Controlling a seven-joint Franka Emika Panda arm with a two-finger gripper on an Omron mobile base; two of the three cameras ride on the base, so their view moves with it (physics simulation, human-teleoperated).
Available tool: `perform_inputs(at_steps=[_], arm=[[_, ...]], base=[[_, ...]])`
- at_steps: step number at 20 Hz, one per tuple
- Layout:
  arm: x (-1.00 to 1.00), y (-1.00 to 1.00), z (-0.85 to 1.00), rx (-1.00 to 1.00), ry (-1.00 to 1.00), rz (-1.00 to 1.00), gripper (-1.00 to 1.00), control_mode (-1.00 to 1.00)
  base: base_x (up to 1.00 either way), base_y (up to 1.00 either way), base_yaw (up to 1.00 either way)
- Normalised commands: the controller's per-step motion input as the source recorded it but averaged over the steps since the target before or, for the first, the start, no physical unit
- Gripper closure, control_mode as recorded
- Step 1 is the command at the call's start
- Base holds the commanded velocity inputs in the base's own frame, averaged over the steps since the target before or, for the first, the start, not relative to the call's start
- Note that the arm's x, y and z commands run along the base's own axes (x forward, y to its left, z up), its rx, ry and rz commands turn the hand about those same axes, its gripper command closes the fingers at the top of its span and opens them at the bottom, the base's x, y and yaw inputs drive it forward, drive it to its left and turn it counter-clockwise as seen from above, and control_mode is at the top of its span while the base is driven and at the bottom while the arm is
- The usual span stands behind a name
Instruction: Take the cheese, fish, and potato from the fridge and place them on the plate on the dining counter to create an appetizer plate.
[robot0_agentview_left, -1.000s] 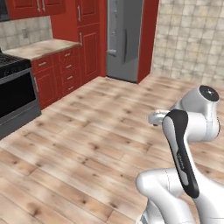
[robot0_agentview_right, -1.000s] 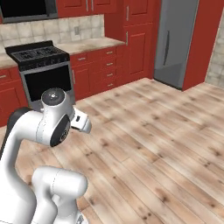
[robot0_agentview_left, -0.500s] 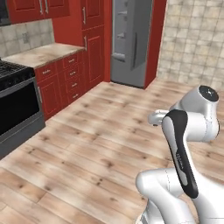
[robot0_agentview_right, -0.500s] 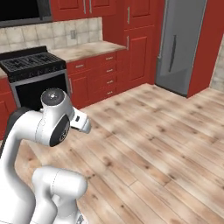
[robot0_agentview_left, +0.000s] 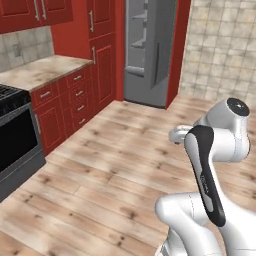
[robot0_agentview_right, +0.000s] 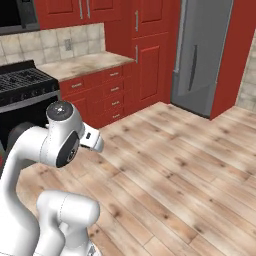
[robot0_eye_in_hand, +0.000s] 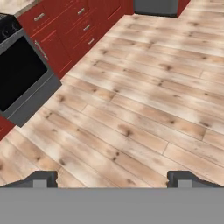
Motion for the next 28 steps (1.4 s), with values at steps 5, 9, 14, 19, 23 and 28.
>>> perform_inputs(at_steps=[5,9,14,19,23,28], arm=[[0.0,0.0,0.0,0.0,0.0,0.0,-1.0,1.0],[0.0,0.0,0.0,0.0,0.0,0.0,-1.0,1.0],[0.0,0.0,0.0,0.0,0.0,0.0,-1.0,1.0],[0.0,0.0,0.0,0.0,0.0,0.0,-1.0,1.0],[0.0,0.0,0.0,0.0,0.0,0.0,-1.0,1.0],[0.0,0.0,0.0,0.0,0.0,0.0,-1.0,1.0]], base=[[1.0,0.05,-0.12],[1.0,0.02,-0.12],[1.0,0.04,-0.11],[1.0,0.26,-0.15],[1.0,0.44,-0.17],[1.0,0.36,-0.11]])
